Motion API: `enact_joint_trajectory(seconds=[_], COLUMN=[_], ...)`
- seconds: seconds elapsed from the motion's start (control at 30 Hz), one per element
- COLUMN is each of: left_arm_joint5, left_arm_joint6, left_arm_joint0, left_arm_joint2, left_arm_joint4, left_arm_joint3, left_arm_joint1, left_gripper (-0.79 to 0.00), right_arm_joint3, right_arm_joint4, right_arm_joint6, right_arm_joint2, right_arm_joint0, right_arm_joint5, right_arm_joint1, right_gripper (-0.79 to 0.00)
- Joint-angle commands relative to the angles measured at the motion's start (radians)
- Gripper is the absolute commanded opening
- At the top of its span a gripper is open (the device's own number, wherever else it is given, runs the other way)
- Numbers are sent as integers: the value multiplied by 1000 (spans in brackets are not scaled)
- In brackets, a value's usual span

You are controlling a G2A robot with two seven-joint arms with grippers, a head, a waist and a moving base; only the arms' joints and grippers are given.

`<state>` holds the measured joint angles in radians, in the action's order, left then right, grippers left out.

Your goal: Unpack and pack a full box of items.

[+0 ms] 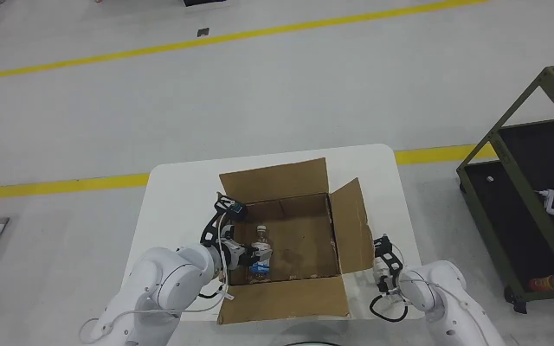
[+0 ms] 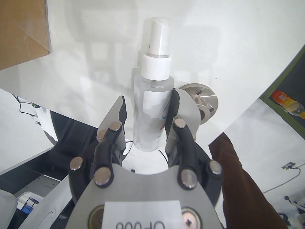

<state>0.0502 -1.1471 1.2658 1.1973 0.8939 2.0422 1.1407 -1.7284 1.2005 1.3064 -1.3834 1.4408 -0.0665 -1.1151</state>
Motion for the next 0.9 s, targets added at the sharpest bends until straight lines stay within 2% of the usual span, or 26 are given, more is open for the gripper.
enact_joint_trajectory(seconds=[0.0, 0.7, 0.73, 0.8, 0.87], left_arm_joint5=[0, 0, 0, 0, 0], left_arm_joint6=[0, 0, 0, 0, 0], left_arm_joint0=[0, 0, 0, 0, 0], left_arm_joint2=[0, 0, 0, 0, 0], left_arm_joint4=[0, 0, 0, 0, 0], left_arm_joint3=[0, 0, 0, 0, 0], left_arm_joint1=[0, 0, 0, 0, 0], left_gripper=[0, 0, 0, 0, 0], right_arm_joint3=[2, 27, 27, 18, 2], right_arm_joint4=[1, 13, 12, 9, -3], right_arm_joint6=[1, 6, 6, 7, 7], right_arm_joint2=[2, 28, 28, 25, 15], right_arm_joint0=[-2, -17, -17, -17, -14], right_arm_joint5=[0, -5, -5, -6, -12], right_arm_joint1=[0, 1, 1, 2, 3], right_gripper=[-409, -477, -533, -785, -785])
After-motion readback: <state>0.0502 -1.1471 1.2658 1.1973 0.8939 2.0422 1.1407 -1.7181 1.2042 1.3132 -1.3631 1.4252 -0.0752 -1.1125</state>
